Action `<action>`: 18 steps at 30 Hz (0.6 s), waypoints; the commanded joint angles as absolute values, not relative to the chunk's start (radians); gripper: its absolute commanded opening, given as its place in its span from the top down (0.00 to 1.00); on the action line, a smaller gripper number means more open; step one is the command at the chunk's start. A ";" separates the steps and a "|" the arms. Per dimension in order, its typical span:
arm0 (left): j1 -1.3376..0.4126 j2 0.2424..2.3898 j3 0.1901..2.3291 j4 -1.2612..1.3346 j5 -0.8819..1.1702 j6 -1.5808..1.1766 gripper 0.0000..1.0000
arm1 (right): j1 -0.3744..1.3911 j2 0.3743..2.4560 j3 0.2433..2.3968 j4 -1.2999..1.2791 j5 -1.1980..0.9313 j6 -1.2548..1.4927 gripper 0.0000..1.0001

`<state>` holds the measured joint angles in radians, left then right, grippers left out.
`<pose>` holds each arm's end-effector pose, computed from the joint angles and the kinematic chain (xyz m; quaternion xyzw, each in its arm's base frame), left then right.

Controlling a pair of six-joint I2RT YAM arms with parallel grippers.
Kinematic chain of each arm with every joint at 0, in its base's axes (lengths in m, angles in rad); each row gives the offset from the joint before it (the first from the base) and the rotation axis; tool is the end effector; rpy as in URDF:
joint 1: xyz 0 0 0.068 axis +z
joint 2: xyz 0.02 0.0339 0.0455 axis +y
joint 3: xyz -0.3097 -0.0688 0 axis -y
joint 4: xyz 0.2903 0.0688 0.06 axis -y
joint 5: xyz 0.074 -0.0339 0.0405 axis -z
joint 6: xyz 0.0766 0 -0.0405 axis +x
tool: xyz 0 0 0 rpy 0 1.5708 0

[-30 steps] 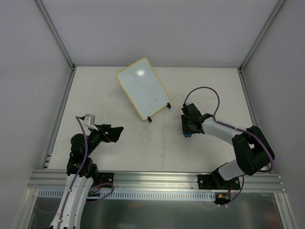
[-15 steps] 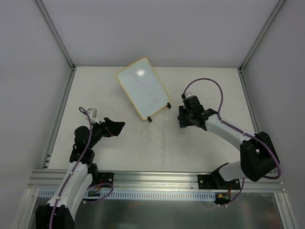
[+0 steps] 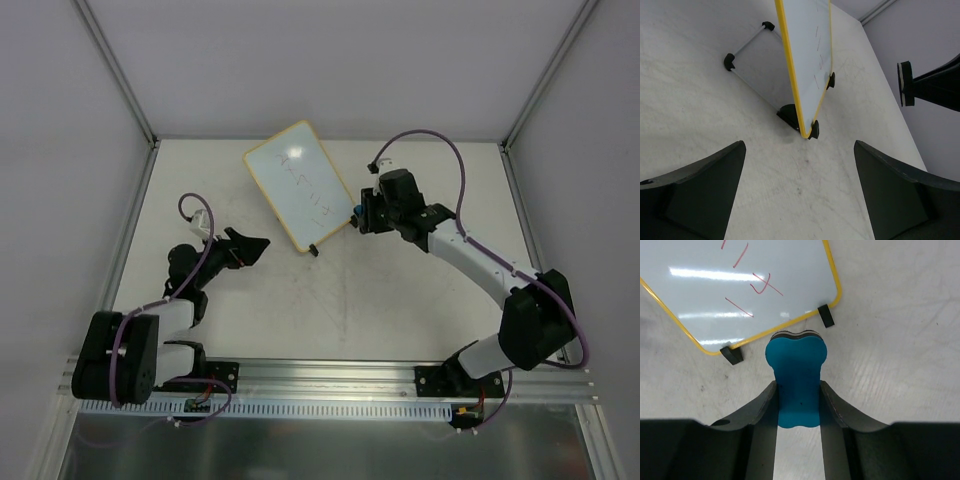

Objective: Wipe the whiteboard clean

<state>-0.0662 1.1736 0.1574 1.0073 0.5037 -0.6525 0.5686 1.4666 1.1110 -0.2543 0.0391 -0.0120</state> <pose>0.2422 -0.0531 0.1826 -0.0308 0.7092 -0.4054 0.5760 0.3422 0.2151 0.2905 -0.2451 0.8521 0.1103 0.4491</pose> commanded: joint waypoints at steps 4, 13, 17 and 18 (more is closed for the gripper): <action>-0.078 1.359 0.247 1.406 0.601 -0.677 0.08 | 0.575 1.563 1.252 -0.196 -0.032 -0.051 1.00; -0.109 1.595 0.405 1.476 0.597 -0.652 0.08 | 0.583 1.661 1.354 -0.184 -0.049 -0.075 1.00; -0.110 1.684 0.466 1.517 0.598 -0.663 0.12 | 0.587 1.687 1.374 -0.172 -0.037 -0.089 1.00; -0.110 1.690 0.472 1.516 0.597 -0.655 0.12 | 0.586 1.693 1.377 -0.170 -0.037 -0.090 1.00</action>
